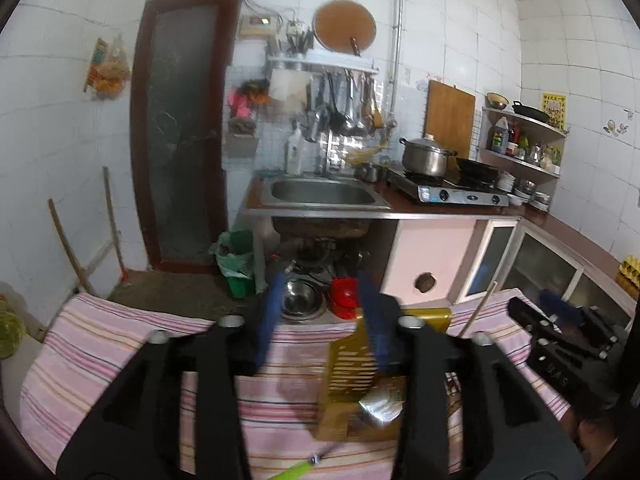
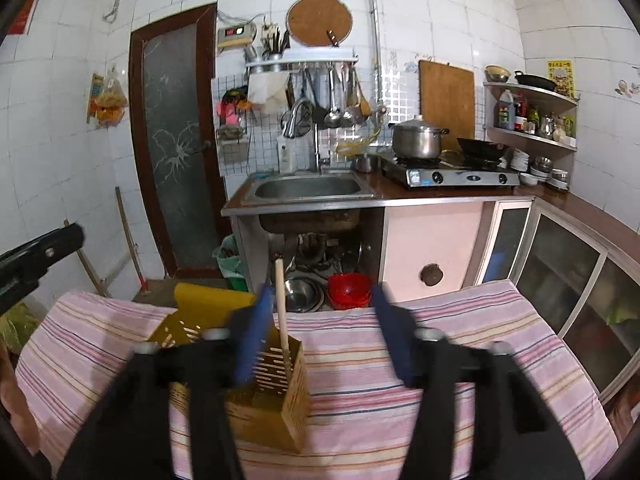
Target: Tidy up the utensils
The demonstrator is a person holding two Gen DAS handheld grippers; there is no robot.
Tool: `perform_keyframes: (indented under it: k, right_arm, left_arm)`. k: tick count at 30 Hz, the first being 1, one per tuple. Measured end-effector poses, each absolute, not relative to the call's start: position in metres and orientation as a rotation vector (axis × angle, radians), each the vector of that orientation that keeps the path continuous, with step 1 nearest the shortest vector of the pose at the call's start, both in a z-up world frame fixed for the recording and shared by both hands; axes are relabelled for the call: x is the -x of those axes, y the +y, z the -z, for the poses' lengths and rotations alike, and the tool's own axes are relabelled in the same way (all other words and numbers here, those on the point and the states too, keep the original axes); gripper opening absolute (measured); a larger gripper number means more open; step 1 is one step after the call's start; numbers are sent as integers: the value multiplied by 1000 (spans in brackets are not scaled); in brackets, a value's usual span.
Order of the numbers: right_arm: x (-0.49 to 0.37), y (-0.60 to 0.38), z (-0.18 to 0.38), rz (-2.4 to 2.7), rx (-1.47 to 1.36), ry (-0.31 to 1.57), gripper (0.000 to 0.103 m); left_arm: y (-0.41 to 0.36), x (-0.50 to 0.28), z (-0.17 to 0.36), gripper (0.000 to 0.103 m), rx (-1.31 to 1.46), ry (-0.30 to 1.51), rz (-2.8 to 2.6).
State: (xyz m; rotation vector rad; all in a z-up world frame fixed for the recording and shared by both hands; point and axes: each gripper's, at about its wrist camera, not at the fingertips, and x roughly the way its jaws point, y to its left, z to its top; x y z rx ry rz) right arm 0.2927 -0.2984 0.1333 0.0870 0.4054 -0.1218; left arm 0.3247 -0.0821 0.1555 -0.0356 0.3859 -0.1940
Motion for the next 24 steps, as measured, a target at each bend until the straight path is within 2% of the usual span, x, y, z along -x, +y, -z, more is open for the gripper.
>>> perform_keyframes:
  k: [4, 5, 7, 11, 24]
  right_arm:
    - [-279, -297, -139, 130, -71, 412, 57]
    - [-271, -297, -138, 141, -68, 414, 60]
    - [-259, -296, -135, 146, -70, 411, 64]
    - [-236, -293, -117, 166, -75, 438, 69]
    - [-199, -251, -17, 140, -108, 660, 69]
  left_arm:
    - [-57, -302, -158, 72, 28, 375, 150]
    - [-50, -297, -157, 74, 29, 375, 143]
    - [-34, -285, -152, 86, 47, 378, 112]
    - [-16, -262, -134, 97, 54, 400, 107]
    - [-5, -243, -34, 98, 15, 634, 116]
